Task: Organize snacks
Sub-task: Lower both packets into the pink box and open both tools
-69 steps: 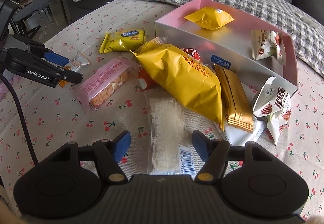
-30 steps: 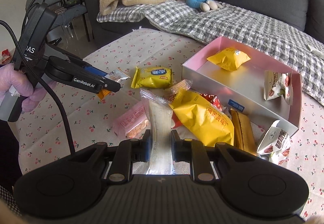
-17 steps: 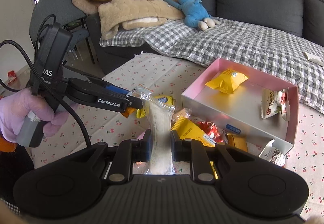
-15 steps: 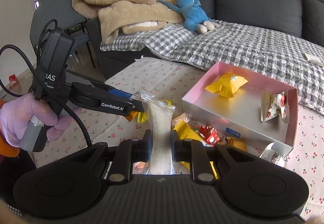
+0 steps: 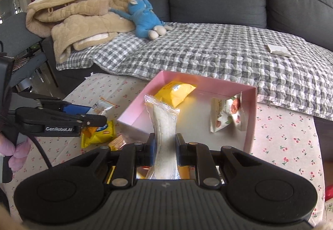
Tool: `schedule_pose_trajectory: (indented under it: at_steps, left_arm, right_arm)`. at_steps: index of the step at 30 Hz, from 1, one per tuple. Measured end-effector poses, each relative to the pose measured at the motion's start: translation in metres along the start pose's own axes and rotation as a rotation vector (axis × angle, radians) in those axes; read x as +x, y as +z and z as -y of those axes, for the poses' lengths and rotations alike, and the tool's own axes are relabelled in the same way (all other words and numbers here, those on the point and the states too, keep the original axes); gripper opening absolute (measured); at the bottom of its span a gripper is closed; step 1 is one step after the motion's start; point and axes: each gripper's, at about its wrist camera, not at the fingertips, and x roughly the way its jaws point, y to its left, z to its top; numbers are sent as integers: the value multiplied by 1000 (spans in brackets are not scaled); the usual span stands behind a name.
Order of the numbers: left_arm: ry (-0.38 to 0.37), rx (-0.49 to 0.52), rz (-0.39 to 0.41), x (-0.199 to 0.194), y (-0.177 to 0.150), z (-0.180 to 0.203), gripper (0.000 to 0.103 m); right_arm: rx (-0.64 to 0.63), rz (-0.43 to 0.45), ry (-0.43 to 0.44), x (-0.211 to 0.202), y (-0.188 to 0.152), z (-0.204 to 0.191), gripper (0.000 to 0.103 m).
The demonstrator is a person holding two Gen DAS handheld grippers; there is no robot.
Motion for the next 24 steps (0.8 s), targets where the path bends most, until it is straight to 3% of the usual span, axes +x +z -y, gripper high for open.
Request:
schedule_pose_trajectory:
  at_steps: [8, 14, 24]
  left_arm:
    - [-62, 60, -10, 34, 28, 35, 37]
    - [-103, 128, -30, 69, 40, 65, 37]
    - [-60, 163, -93, 124, 53, 71, 37]
  right_arm:
    - [68, -35, -56, 26, 9, 43, 17]
    - [89, -67, 5, 46, 18, 57, 17]
    - [117, -122, 23, 84, 18, 70, 17]
